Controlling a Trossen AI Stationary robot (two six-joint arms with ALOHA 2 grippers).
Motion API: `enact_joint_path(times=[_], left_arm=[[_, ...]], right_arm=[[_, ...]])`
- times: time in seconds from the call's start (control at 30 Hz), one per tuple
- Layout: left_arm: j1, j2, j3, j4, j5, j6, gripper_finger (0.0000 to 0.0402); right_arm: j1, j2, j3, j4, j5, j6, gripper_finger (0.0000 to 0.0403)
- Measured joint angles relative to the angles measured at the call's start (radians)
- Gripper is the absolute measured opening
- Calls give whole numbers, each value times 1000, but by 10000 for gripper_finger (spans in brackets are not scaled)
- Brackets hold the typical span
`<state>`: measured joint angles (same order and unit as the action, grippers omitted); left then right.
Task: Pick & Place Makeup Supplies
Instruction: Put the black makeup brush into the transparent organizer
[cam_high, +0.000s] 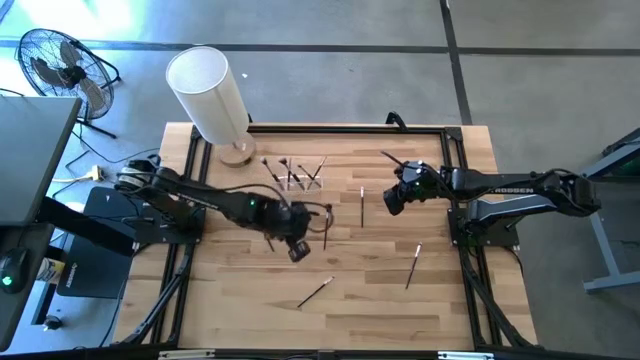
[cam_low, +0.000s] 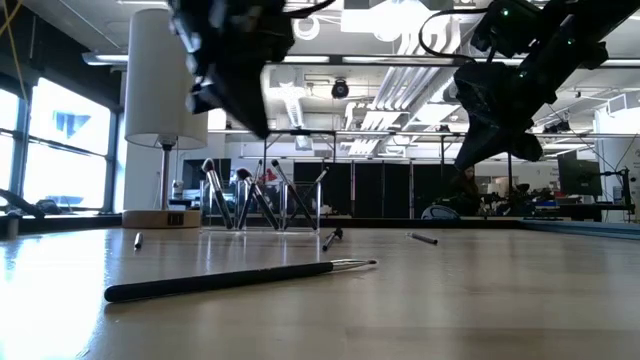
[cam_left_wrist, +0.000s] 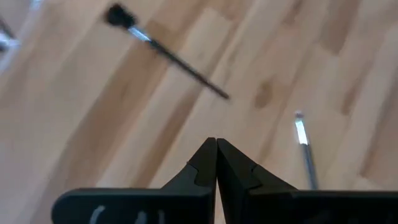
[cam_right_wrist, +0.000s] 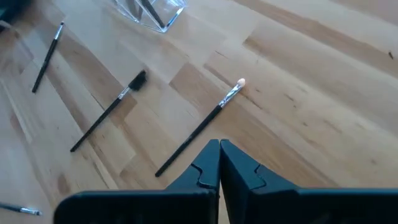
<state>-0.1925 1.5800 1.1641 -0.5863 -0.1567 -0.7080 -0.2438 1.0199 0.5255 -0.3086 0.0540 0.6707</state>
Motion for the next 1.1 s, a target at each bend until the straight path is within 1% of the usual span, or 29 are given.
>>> enact_joint_path(times=[0.07, 0.17, 0.23, 0.3, 0.33, 0.4, 0.5, 0.63, 0.73, 0.83, 0.93, 1.0, 1.1], left_arm=[[-20, -8, -36, 35, 2, -28, 1], [-45, -43, -122, 26, 3, -56, 1], [-49, -74, -173, 96, 12, -63, 0], [-63, -126, -243, 115, 12, -76, 0], [-67, -154, -273, 106, 11, -83, 0], [-72, -198, -315, 140, 9, -89, 0], [-72, -262, -376, 118, 14, -91, 0], [-70, -332, -410, 128, -3, -80, 0], [-70, -349, -416, 115, -7, -39, 0], [-70, -349, -414, 112, -7, -6, 0], [-70, -349, -415, 113, 2, 5, 0], [-70, -349, -415, 116, 14, 22, 0], [-70, -349, -415, 118, 15, 31, 0]], right_arm=[[33, 1, 0, -5, 20, 47, 2], [108, 22, 20, -16, 90, 126, 1], [159, 45, 48, -39, 139, 187, 1], [208, 83, 93, -92, 172, 245, 1], [230, 106, 120, -137, 183, 276, 1], [270, 161, 181, -237, 201, 339, 1], [317, 249, 271, -426, 204, 452, 0], [372, 332, 334, -654, 179, 674, 0], [415, 355, 318, -731, 116, 860, 0], [458, 351, 254, -730, 44, 1010, 1], [505, 336, 190, -705, 21, 1150, 8], [527, 329, 157, -684, 17, 1207, 20], [533, 328, 124, -673, 4, 1237, 40]])
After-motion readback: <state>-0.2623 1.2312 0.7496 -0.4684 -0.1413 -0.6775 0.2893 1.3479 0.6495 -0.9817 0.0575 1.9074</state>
